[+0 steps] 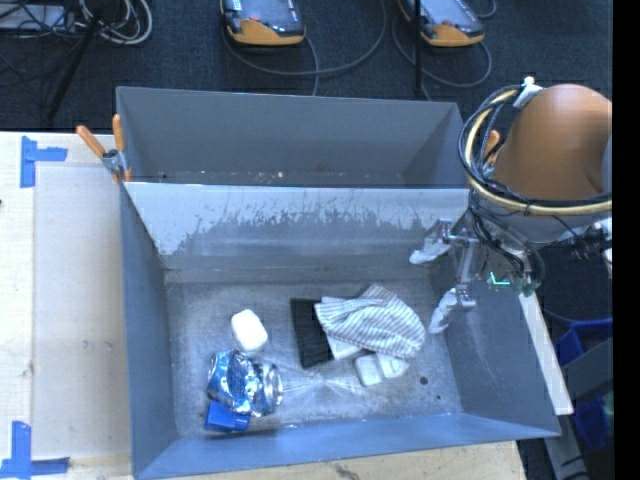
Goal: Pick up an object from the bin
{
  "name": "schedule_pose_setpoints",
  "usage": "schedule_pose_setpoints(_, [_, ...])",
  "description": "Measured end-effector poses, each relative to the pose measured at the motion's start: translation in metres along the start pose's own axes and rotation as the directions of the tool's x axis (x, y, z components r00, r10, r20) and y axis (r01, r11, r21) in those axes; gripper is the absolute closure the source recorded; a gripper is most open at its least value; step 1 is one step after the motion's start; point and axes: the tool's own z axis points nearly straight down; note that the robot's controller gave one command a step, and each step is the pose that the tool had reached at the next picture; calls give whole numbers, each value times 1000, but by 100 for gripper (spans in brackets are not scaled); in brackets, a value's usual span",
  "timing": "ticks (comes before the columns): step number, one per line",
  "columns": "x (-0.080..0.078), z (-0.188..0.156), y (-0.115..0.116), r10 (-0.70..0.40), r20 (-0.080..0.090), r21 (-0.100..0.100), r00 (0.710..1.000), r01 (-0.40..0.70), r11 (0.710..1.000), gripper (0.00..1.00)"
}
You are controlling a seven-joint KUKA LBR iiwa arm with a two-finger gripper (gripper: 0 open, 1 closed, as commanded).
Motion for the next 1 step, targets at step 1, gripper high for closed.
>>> schedule_pose_setpoints(1, [-1, -3, 0, -2, 7, 1, 1000, 2, 1000, 0])
